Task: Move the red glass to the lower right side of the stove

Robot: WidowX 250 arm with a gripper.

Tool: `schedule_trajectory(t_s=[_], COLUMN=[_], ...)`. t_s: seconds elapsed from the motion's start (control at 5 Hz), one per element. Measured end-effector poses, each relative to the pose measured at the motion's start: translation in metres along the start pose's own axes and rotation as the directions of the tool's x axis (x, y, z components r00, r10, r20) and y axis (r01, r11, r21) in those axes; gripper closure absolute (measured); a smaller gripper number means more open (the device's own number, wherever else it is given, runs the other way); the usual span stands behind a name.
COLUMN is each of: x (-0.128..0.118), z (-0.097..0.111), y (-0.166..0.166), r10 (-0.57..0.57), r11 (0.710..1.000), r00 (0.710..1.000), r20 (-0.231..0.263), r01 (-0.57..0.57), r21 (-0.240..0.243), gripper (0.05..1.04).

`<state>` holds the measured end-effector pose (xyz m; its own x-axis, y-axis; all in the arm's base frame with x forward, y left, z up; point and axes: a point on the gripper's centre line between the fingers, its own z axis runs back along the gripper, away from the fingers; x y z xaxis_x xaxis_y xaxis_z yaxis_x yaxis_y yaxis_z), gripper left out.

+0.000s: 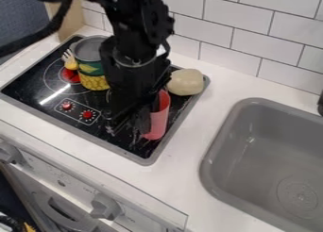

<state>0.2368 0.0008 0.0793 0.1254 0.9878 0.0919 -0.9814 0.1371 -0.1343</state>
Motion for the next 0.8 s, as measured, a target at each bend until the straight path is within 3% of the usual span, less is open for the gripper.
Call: schedule_trajectory(t_s=[0.2, 0.4, 0.6, 0.8], x=[0.0064, 0.0081, 0.0073, 0.0103], z=[-0.0138, -0.0167, -0.0235, -0.0192], y=[0.0016, -0.0046, -0.0023, -0.0016], r10=[-0.008, -0.007, 0.011, 0.009], r11=[0.998, 0.998, 0.996, 0.997], r00=[1.0, 1.0, 1.0, 0.999], r20=[0.019, 0.024, 0.023, 0.041], r01=[0.006, 0.006, -0.013, -0.012], r21=[0.058, 0.063, 0.089, 0.082], gripper=[1.001, 0.969, 0.775, 0.469])
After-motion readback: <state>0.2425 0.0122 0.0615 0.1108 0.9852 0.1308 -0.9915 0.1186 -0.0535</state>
